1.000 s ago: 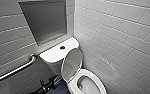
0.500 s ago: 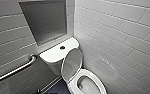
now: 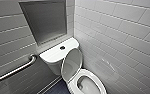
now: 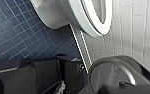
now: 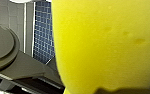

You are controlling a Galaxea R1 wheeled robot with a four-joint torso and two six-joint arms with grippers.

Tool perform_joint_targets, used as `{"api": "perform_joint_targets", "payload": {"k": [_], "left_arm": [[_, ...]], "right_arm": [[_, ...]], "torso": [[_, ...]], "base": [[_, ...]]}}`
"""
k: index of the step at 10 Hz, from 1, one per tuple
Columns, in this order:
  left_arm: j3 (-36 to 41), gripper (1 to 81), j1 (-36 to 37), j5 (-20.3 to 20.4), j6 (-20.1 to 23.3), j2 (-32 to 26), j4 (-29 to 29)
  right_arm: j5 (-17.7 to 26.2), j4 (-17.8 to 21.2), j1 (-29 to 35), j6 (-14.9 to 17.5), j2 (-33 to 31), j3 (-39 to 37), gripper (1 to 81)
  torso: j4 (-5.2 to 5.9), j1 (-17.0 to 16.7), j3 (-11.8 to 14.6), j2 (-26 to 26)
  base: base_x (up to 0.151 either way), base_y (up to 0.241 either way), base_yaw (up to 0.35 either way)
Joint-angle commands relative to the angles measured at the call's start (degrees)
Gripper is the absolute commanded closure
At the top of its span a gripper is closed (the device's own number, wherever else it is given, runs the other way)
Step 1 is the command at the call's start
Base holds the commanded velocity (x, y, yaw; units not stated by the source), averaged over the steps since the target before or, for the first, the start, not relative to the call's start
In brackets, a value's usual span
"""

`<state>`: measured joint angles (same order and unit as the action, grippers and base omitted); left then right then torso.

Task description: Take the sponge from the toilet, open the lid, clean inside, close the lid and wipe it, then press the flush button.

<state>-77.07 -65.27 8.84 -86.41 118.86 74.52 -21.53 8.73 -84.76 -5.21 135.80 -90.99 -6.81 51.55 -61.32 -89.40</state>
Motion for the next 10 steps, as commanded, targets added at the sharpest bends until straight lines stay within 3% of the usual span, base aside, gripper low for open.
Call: {"api": "perform_joint_targets", "payload": {"k": [1, 6, 10], "left_arm": [[-3.0, 1.0, -10.6, -2.8, 0.6, 3.9, 10.6], [-13.5, 1.0, -17.9, -2.3, 1.4, 12.8, 10.8], [-23.3, 1.0, -21.1, -2.0, 2.4, 20.2, 10.9]], "right_arm": [[2.5, -1.5, 4.9, -0.1, -6.7, 8.7, 81.1], [2.5, -0.6, 17.1, -0.6, -13.2, 16.1, 81.1], [5.4, 3.1, 29.3, -0.8, -11.9, 15.7, 81.1]], "torso": [[0.0, 0.0, 0.0, 0.0], [0.0, 0.0, 0.0, 0.0], [0.0, 0.0, 0.0, 0.0]], "base": [[0.0, 0.0, 0.0], [0.0, 0.0, 0.0], [0.0, 0.0, 0.0]]}}
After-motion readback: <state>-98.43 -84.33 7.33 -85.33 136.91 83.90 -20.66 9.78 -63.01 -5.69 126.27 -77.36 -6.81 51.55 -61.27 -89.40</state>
